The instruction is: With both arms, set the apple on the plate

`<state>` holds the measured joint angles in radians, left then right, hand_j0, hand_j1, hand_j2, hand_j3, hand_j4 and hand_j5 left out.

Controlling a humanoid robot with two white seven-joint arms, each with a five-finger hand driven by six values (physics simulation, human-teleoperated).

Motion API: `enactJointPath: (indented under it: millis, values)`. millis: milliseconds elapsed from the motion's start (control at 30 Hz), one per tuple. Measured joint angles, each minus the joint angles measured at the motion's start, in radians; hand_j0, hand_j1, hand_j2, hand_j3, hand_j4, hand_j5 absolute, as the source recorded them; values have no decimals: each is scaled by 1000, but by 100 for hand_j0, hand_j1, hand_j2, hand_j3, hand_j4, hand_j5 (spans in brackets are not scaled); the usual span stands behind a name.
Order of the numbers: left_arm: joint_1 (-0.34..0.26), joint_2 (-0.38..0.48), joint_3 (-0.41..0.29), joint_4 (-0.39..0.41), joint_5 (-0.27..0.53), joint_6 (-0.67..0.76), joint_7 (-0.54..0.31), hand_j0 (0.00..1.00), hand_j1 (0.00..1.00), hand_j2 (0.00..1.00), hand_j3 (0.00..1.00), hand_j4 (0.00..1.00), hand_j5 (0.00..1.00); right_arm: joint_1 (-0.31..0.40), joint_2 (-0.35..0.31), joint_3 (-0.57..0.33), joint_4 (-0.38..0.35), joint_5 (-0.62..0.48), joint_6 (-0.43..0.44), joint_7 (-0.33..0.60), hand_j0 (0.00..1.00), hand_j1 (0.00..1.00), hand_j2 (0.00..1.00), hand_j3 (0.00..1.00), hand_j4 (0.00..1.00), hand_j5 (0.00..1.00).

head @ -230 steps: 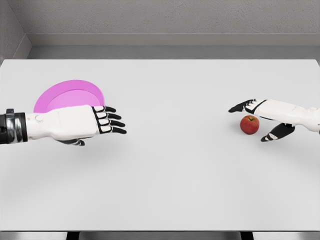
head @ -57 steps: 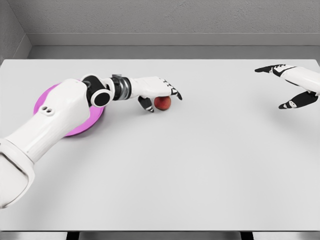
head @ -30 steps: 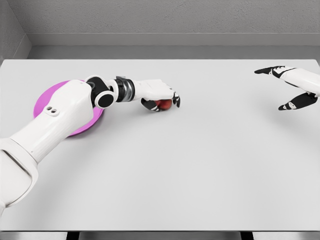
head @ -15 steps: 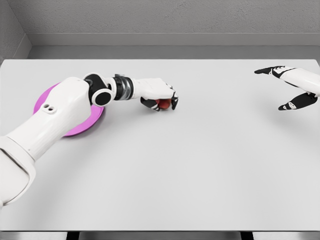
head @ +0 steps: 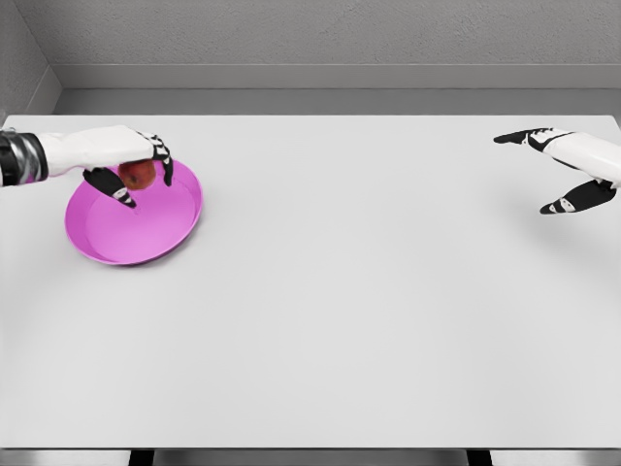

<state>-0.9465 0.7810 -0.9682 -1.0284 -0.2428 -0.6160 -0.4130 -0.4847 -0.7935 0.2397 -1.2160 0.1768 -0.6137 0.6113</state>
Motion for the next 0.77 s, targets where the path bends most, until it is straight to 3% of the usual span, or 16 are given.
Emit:
enactJointPath:
  millis: [167, 233, 267, 300, 400, 533, 633, 767]
  values:
    - [2, 40, 14, 8, 24, 3, 1, 59, 59, 59, 59, 59, 59, 0, 0, 0, 0, 0, 0, 0, 100, 100, 100, 100, 100, 100]
    - [2, 39, 16, 3, 32, 3, 1, 80, 80, 80, 80, 80, 80, 0, 0, 0, 0, 0, 0, 0, 100, 100, 100, 100, 100, 100]
    - [-2, 38, 16, 0, 42, 3, 1, 96, 96, 96, 96, 96, 96, 0, 0, 0, 0, 1, 0, 0, 100, 100, 100, 100, 100, 100]
    - [-6, 37, 16, -4, 53, 3, 1, 100, 100, 100, 100, 100, 100, 0, 0, 0, 0, 0, 0, 0, 100, 100, 100, 100, 100, 100]
    - [-15, 25, 23, -93, 72, 3, 1, 100, 100, 100, 100, 100, 100, 0, 0, 0, 0, 1, 0, 0, 100, 100, 100, 100, 100, 100]
    - [-9, -129, 23, -323, 85, 3, 1, 100, 100, 100, 100, 100, 100, 3, -1, 1, 0, 1, 0, 0, 100, 100, 100, 100, 100, 100]
    - [-5, -184, 20, -385, 85, 3, 0, 100, 100, 100, 100, 100, 100, 6, -1, 0, 0, 1, 0, 0, 100, 100, 100, 100, 100, 100]
    - [-2, -207, 18, -411, 81, 3, 1, 100, 100, 100, 100, 100, 100, 8, 0, 0, 0, 1, 0, 0, 100, 100, 100, 100, 100, 100]
